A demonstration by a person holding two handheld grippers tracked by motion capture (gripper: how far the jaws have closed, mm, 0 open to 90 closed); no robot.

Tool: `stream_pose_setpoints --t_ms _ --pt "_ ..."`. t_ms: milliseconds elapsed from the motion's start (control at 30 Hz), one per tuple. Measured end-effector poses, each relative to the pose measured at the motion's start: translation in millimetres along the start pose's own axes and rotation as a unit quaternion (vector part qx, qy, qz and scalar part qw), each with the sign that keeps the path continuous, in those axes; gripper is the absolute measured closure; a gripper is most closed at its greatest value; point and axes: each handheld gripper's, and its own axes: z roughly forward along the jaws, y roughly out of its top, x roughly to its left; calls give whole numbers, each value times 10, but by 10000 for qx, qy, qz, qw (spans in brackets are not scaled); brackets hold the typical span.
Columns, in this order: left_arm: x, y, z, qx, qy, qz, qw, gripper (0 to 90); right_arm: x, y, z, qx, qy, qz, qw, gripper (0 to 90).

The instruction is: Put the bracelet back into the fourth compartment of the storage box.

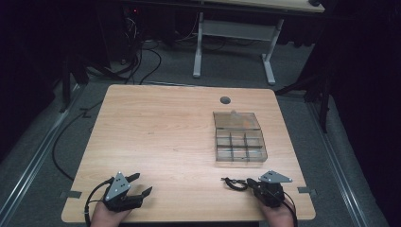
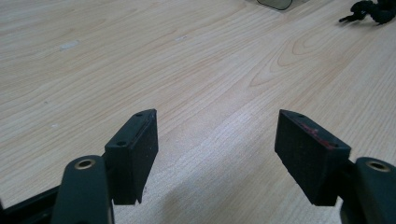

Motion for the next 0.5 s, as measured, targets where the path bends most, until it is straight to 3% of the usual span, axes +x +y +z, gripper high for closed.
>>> stream_pose_setpoints --t_ms 233,500 --pt "0 -1 -2 -18 -2 -4 10000 307 136 12 33 48 147 -183 9997 888" --pt "-1 -1 -2 -18 3 0 10000 307 103 11 7 -38 138 -112 9998 886"
